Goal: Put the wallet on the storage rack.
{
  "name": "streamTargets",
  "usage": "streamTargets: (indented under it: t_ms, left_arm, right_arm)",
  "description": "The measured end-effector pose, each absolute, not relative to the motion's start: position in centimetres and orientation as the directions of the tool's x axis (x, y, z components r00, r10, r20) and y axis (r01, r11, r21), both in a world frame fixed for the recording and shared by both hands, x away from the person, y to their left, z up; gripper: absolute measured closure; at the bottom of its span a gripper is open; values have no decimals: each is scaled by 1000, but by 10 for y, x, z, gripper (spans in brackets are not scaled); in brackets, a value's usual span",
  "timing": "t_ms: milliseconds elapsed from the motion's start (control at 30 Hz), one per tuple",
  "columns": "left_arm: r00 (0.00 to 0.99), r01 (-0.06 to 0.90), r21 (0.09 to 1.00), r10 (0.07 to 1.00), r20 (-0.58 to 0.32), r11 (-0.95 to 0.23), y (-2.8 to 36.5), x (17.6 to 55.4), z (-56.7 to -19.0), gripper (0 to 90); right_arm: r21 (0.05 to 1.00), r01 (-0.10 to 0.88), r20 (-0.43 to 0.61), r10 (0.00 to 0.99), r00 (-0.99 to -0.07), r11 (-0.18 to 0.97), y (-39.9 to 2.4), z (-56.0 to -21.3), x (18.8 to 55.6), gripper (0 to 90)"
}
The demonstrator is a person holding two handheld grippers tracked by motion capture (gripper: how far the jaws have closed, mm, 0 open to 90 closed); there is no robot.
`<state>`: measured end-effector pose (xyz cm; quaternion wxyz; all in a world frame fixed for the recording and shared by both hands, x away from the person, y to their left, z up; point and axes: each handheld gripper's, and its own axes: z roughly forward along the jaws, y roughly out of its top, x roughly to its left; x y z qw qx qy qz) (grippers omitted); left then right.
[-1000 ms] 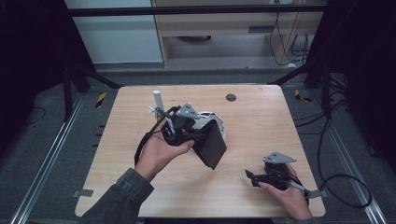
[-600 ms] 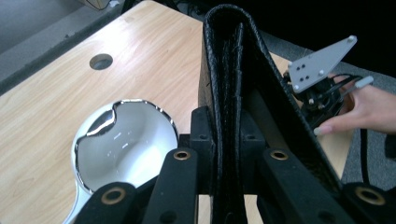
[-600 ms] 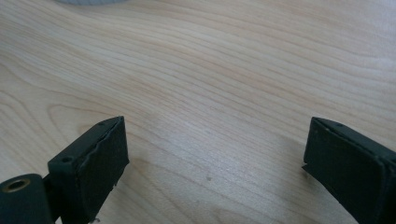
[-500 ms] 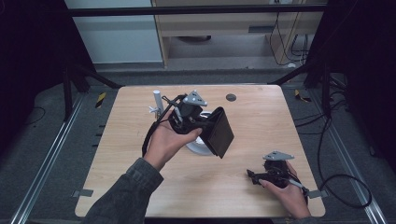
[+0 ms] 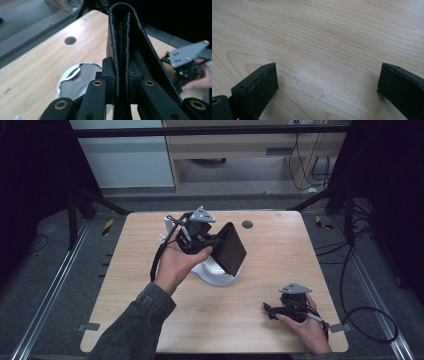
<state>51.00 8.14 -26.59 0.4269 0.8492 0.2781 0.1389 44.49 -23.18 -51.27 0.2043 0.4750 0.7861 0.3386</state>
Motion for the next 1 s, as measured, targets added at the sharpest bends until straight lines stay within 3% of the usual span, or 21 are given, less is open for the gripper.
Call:
streamTargets:
  t_ms: [400, 1000]
  left_arm:
    - [770, 371, 801, 637, 17, -469, 94, 522, -262, 807]
    - [750, 423, 762, 661, 9, -491, 91, 540, -297, 806]
  right_arm:
    - [727, 605, -4, 884, -468, 324, -232, -513, 445, 29]
    - [726, 607, -4, 884, -467, 324, -232, -513, 445, 29]
